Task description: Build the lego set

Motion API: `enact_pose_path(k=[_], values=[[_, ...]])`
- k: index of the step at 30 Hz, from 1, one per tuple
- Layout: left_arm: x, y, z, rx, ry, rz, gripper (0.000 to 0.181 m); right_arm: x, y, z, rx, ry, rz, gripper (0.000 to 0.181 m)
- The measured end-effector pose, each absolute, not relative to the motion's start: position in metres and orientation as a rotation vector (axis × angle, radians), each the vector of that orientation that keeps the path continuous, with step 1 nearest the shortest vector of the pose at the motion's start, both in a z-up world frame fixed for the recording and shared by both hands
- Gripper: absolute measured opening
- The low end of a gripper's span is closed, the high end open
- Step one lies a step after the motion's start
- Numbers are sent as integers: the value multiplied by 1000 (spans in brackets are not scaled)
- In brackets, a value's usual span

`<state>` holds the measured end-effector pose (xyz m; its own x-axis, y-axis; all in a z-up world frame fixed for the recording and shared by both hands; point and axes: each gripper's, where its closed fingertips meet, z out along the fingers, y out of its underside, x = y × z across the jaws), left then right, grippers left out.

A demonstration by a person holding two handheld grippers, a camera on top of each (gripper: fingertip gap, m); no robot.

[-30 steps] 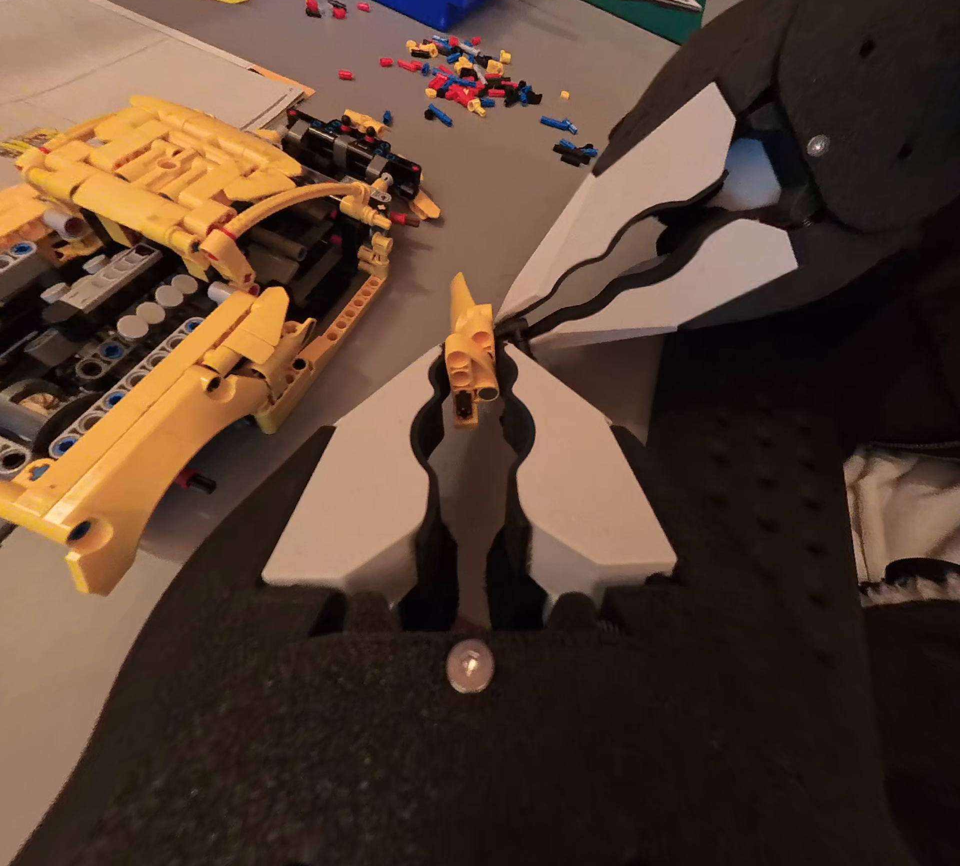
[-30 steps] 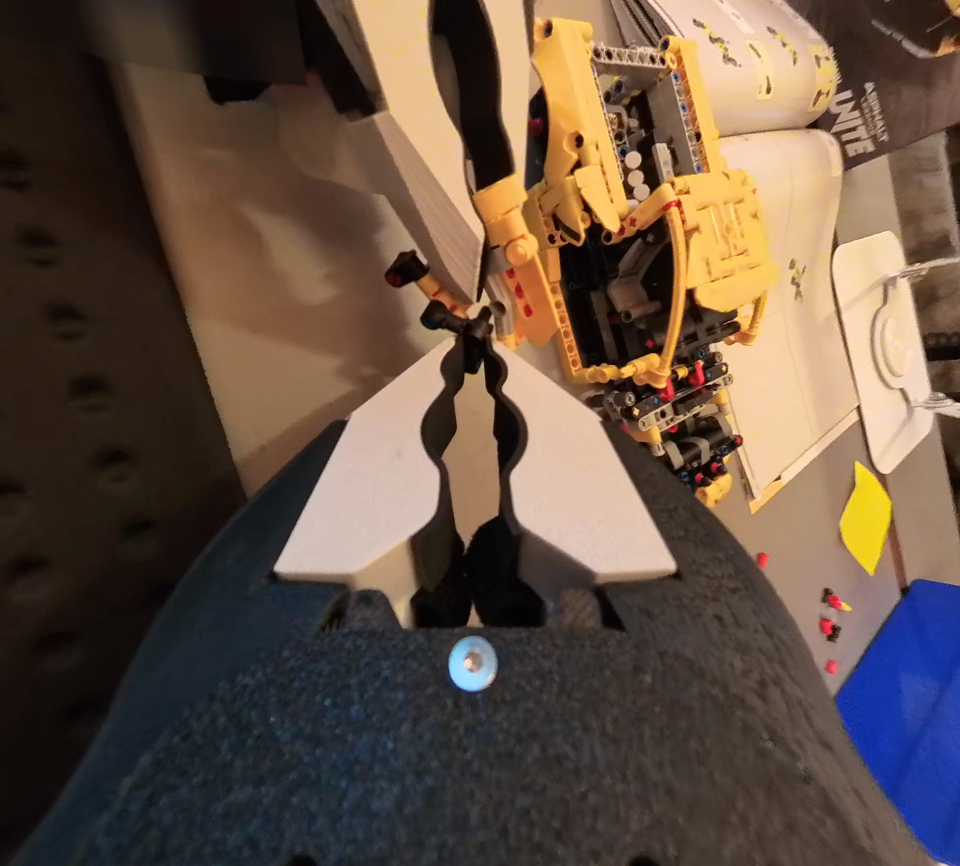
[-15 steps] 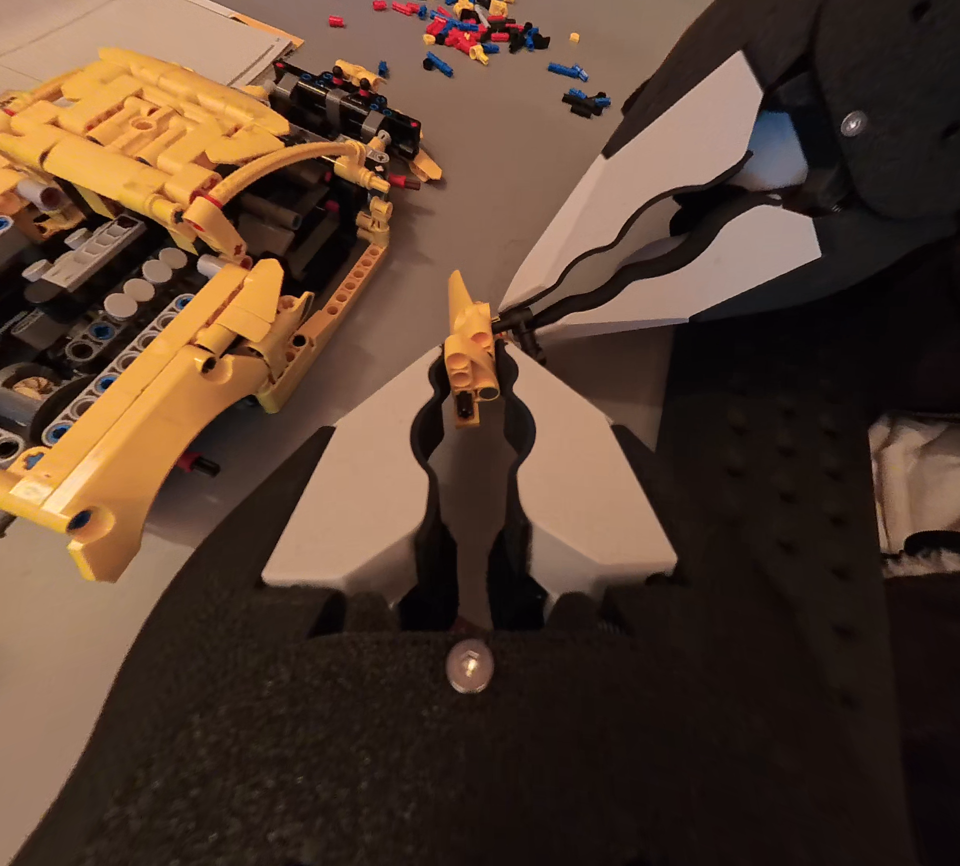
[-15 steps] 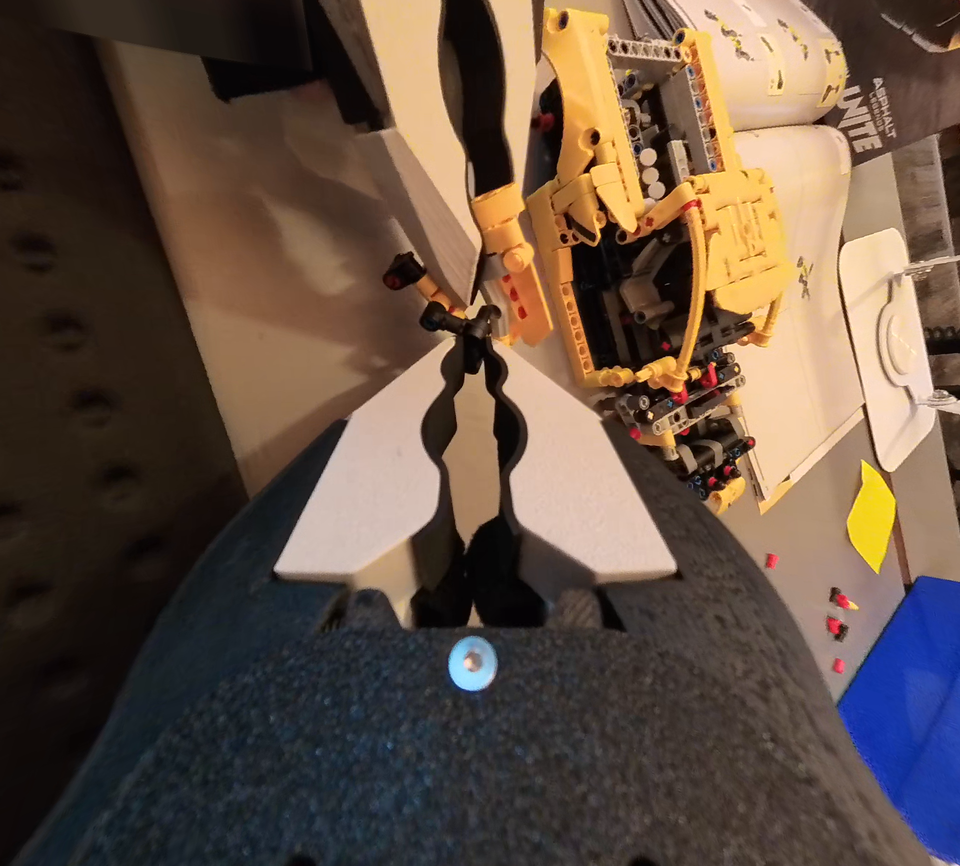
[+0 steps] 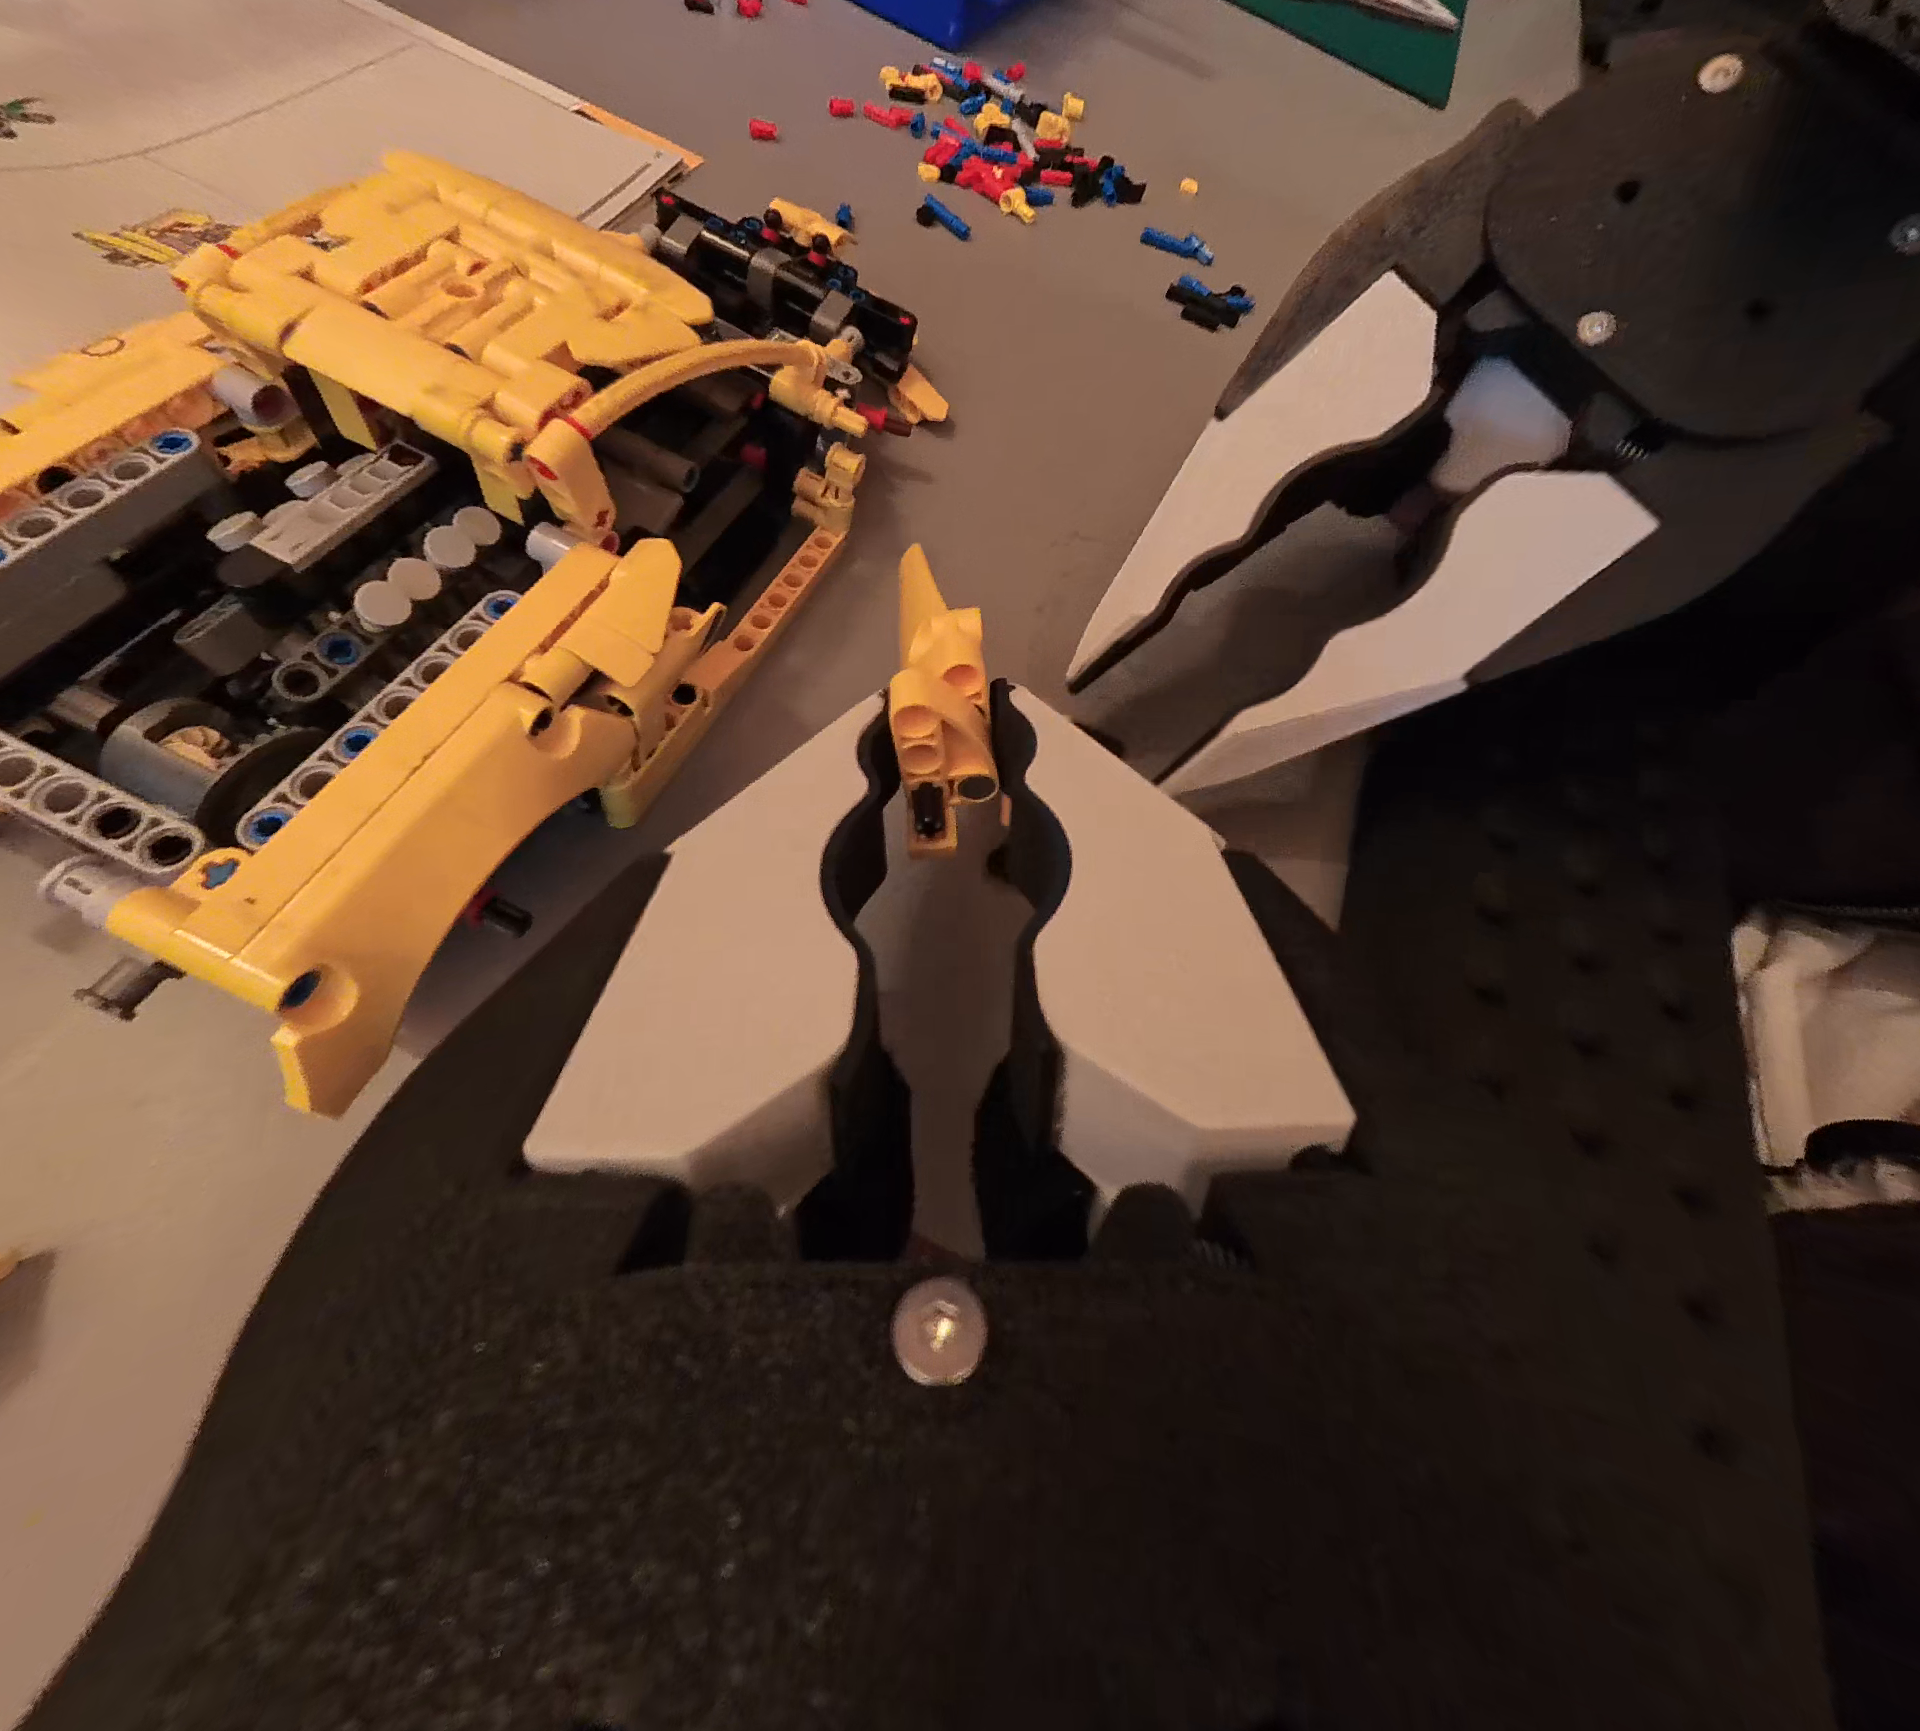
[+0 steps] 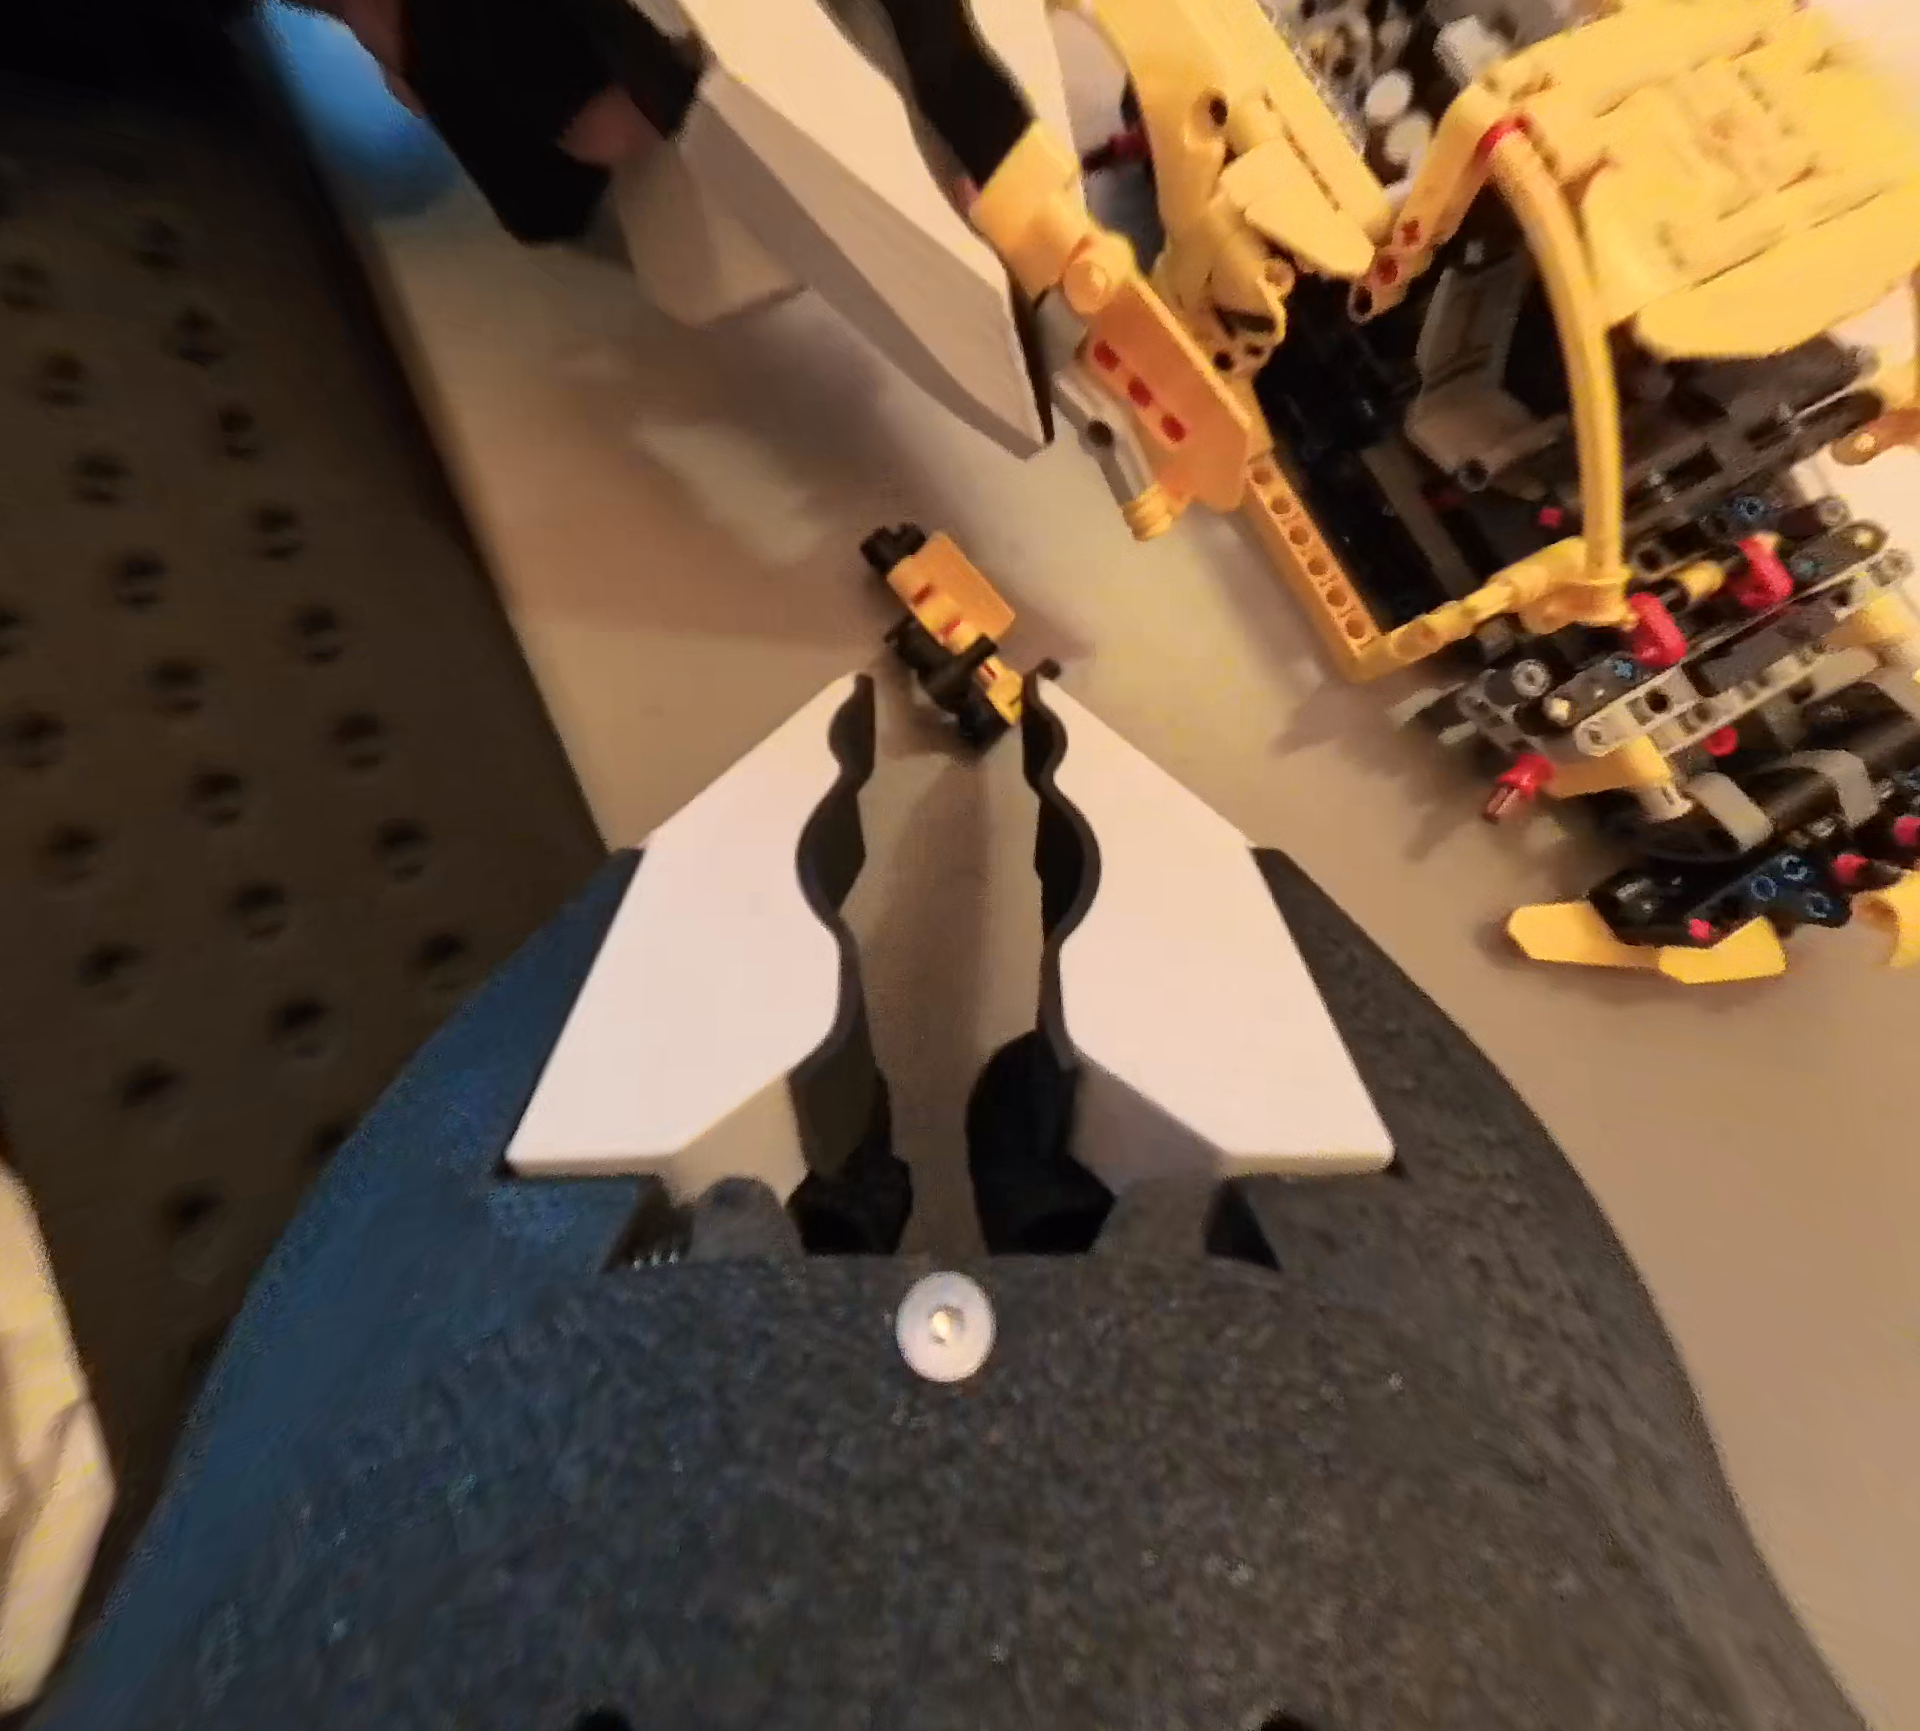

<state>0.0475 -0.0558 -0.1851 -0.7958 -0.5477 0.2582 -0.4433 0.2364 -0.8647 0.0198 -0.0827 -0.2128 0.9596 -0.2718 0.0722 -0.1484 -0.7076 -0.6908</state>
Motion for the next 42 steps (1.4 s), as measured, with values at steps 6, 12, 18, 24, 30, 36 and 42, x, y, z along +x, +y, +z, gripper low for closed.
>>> enact_pose_path(k=[6,12,18,24,30,36,42], values=[[31,-68,-167,-1061,2437,-1909,16,45,-83,-169,-2241,94,-554,25],[28,-69,-160,-1148,2436,-2038,16,44,-75,-167,-2199,-149,-966,7],[30,-68,-159,-1150,2412,-2033,17,46,-75,-169,-2221,-117,-964,6],[36,-64,-155,-1187,2361,-2071,17,48,-77,-174,-2247,-78,-935,6],[37,-59,-157,-1083,2367,-1967,15,42,-76,-173,-2207,-30,-807,8],[38,-55,-173,-989,2418,-1753,15,26,-87,-204,-2292,-79,-423,25],[40,-61,-188,-913,2456,-1611,15,28,-84,-226,-2345,-236,-541,18]])
